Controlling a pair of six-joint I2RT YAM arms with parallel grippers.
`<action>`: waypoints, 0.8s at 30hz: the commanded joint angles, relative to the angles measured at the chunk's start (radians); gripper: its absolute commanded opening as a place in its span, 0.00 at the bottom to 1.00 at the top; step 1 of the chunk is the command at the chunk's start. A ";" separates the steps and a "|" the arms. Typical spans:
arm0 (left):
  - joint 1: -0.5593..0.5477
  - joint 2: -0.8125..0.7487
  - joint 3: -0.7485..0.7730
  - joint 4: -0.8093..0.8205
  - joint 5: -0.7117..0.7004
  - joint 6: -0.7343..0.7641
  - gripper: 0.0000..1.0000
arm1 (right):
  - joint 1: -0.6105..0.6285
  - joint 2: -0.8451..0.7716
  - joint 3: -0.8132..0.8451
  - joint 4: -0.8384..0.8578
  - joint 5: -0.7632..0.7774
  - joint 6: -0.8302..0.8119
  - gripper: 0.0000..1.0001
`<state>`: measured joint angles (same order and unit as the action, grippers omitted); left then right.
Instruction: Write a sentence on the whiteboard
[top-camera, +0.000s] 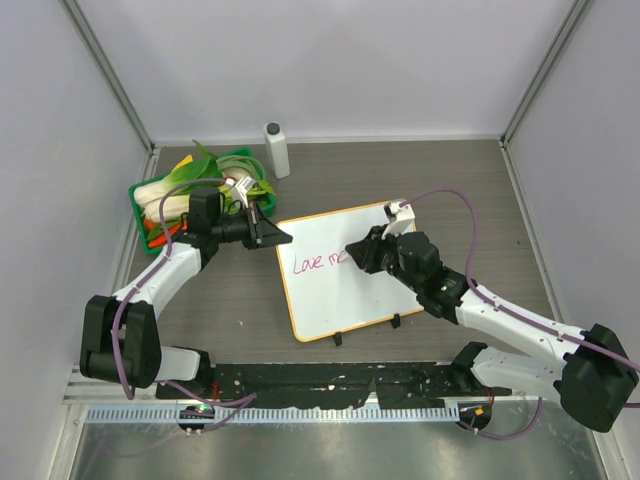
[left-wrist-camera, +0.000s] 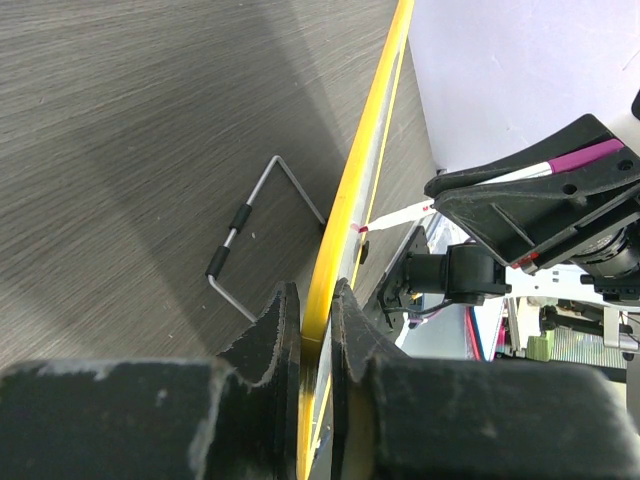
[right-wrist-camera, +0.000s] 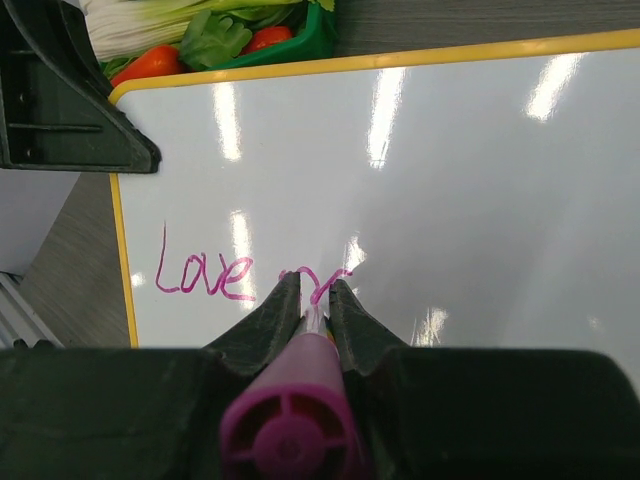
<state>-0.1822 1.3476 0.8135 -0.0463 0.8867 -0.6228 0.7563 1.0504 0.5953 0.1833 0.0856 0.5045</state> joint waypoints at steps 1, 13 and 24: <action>-0.005 0.010 0.004 -0.106 -0.175 0.086 0.00 | 0.006 -0.018 -0.008 -0.070 0.080 -0.003 0.02; -0.008 0.015 0.004 -0.106 -0.173 0.089 0.00 | 0.006 -0.004 0.027 -0.048 0.172 0.005 0.01; -0.010 0.016 0.007 -0.106 -0.169 0.090 0.00 | 0.006 0.026 0.064 -0.041 0.181 -0.023 0.01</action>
<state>-0.1841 1.3476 0.8154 -0.0586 0.8783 -0.6197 0.7647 1.0565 0.6224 0.1535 0.2157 0.5205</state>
